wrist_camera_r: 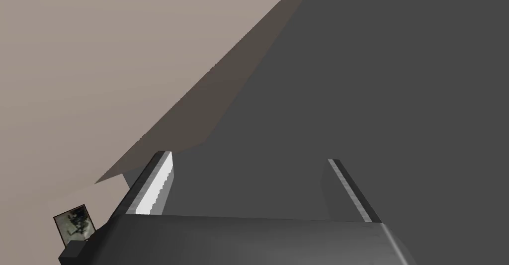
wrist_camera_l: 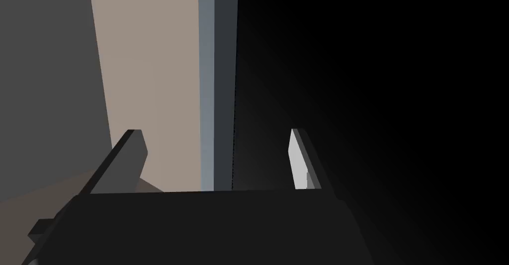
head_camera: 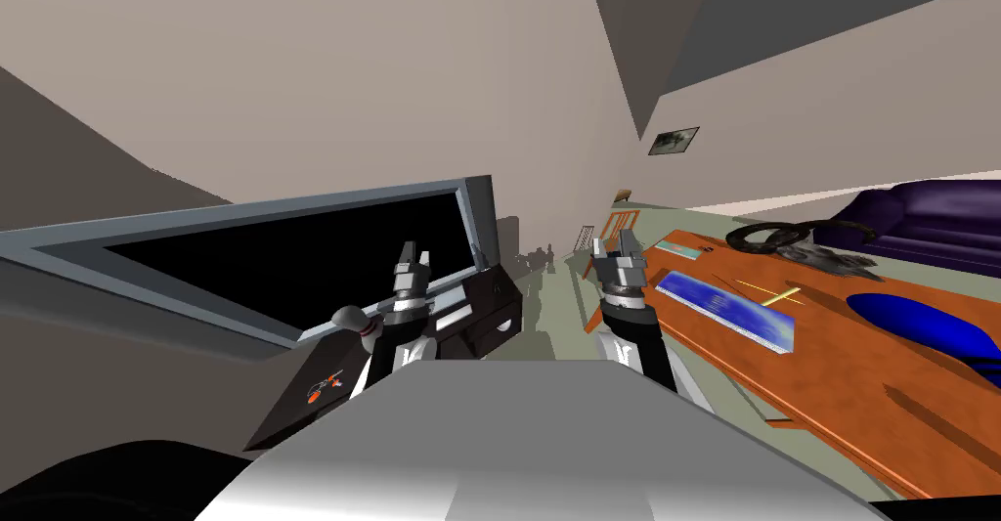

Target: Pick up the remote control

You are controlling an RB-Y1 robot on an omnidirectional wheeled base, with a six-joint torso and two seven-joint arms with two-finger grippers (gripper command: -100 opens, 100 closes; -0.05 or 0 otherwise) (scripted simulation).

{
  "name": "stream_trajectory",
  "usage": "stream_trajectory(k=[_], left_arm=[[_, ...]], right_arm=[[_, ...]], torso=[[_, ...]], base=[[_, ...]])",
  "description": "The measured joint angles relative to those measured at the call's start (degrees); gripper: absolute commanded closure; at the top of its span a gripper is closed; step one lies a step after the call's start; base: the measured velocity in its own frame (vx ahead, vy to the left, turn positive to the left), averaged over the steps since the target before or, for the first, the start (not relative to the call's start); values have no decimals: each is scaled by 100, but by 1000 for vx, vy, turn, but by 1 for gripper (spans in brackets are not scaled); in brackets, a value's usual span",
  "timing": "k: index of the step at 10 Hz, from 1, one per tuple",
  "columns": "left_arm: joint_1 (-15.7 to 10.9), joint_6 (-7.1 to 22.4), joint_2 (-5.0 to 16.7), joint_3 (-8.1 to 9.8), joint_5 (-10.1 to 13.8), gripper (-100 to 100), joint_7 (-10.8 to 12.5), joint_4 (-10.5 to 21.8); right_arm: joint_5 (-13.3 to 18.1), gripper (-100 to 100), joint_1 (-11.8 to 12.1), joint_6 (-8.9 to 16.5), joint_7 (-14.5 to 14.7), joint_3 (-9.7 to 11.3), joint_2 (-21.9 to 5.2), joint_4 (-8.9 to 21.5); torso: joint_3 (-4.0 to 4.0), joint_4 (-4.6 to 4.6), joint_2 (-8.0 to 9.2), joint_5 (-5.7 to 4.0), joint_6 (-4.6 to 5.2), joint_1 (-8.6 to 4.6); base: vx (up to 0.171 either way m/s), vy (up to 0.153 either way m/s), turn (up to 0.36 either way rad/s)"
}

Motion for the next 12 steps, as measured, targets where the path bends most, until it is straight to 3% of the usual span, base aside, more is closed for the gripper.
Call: stream_trajectory(k=[2,4,6,12], left_arm=[[172,116,190,82,152,-100,169,204],[249,341,224,84,212,-100,250,220],[368,496,292,148,337,-100,394,443],[914,1538,635,596,961,-100,1119,930]], right_arm=[[0,0,-1,0,0,1,1,0],[0,0,0,0,0,1,0,0],[0,0,0,0,0,0,0,0],[0,0,0,0,0,0,0,0]], torso=[[4,1,7,-4,3,-18],[-1,0,-2,-4,2,-16],[-4,-2,-7,-2,1,-8],[-11,-4,-18,0,2,3]], base=[[-8,-53,-222],[17,-35,-196],[32,-23,-267],[56,-1,-332]])
